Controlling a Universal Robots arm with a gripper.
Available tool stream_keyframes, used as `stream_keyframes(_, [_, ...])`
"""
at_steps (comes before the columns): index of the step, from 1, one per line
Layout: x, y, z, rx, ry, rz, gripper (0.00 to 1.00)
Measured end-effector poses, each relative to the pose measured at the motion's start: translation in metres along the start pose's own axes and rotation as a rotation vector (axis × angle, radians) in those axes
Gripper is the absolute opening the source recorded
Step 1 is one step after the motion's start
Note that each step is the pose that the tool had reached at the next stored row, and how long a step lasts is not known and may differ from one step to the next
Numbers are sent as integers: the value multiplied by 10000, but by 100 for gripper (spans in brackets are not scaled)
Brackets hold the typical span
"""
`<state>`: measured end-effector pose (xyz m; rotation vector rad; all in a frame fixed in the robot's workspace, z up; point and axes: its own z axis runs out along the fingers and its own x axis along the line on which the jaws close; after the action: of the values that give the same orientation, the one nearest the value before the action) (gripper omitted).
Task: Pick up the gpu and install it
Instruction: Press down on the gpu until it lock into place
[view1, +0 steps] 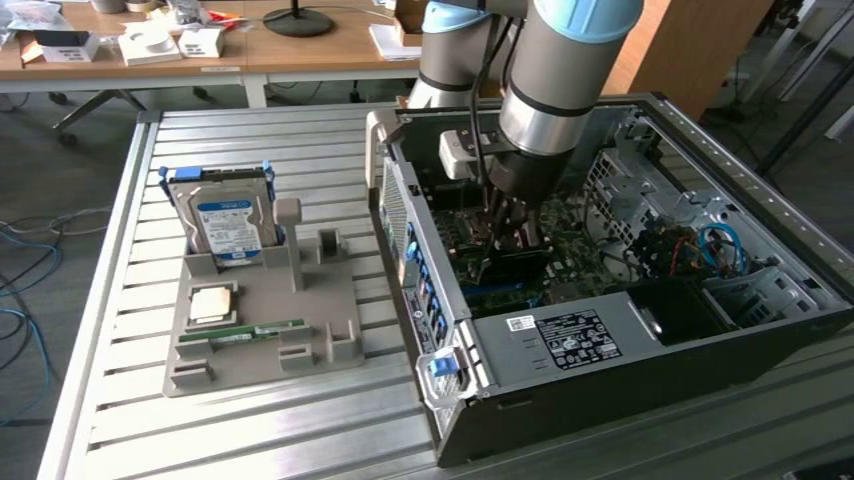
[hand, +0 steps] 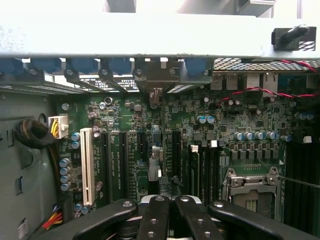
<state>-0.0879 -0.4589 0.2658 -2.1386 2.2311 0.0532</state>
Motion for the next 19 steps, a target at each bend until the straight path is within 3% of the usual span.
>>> stream_keyframes(19, [5,3,54,0,0,-1,11])
